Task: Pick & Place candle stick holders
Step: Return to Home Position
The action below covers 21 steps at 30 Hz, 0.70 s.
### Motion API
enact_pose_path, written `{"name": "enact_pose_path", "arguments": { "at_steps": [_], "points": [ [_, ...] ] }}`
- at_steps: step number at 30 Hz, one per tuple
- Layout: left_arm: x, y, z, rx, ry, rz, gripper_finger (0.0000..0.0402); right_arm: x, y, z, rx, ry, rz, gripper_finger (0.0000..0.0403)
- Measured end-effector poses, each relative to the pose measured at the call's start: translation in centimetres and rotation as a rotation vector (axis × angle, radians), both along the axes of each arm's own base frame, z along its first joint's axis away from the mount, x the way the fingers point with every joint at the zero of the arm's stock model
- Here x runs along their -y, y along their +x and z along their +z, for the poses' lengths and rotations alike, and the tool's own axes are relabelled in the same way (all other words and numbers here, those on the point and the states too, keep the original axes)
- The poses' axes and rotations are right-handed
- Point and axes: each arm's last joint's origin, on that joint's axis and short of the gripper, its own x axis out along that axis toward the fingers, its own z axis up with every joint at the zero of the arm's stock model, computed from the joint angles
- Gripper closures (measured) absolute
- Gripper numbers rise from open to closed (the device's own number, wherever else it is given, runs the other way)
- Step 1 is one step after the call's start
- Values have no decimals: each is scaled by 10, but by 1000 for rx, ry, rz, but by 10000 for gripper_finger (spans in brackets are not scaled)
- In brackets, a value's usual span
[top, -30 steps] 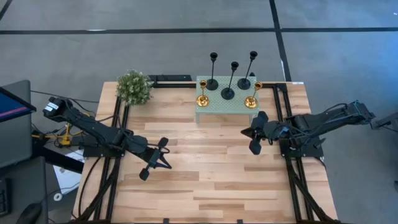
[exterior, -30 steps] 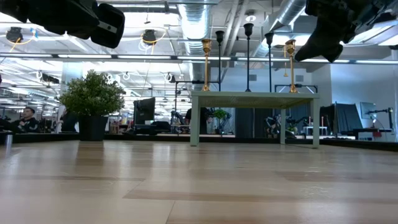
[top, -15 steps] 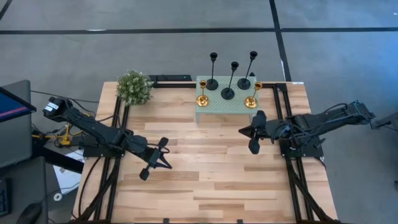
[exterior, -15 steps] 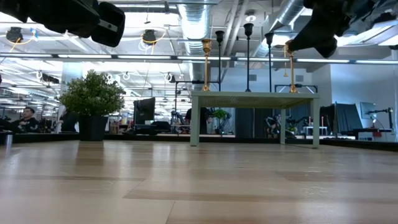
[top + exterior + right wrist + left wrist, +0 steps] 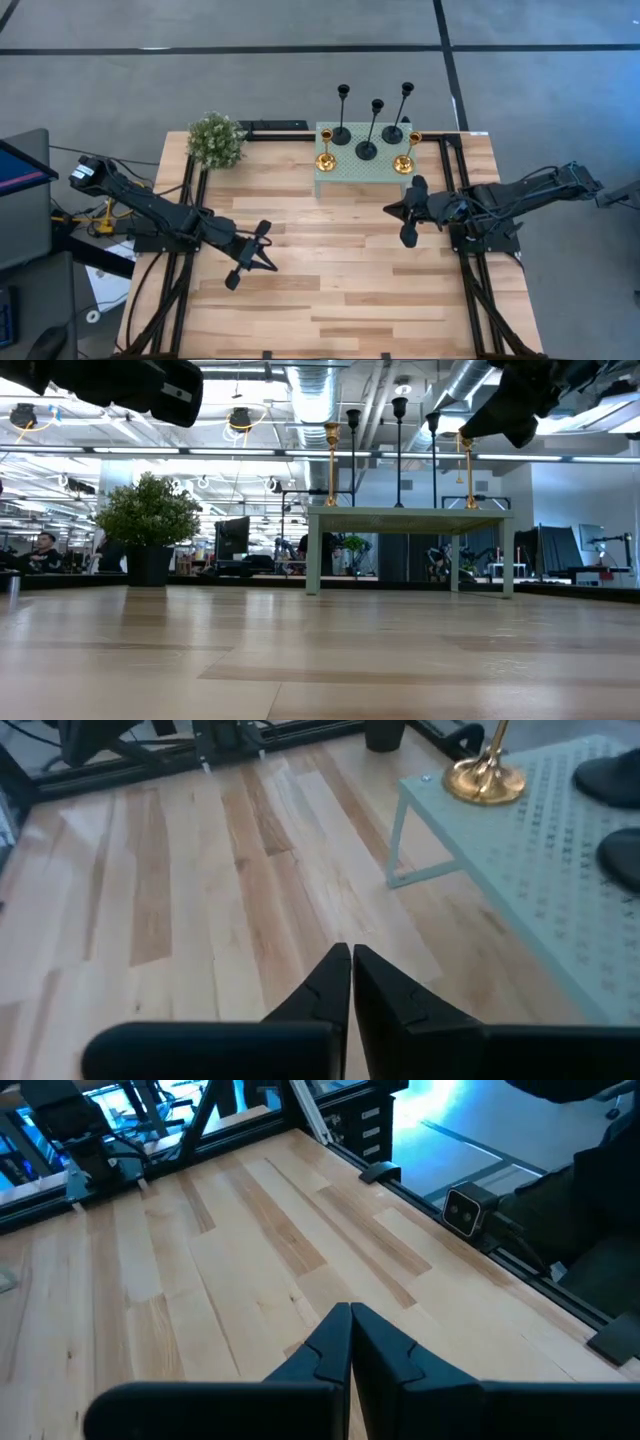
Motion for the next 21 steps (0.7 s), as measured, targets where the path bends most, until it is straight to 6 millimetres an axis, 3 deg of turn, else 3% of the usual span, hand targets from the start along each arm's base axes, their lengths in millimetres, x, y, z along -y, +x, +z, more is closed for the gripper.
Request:
{"name": "enact_pose_path", "arguments": {
  "at_steps": [5,11,21],
  "points": [
    [-3,1,-3,5,10,-5,394,1,0,-7,8,-34,7,394],
    [-10,-11,-19,29,-9,-194,394,1,-8,-21,116,-20,60,393],
    [-42,-42,-14,174,-147,-63,394,5,-30,-21,272,-26,114,392]
  ]
}}
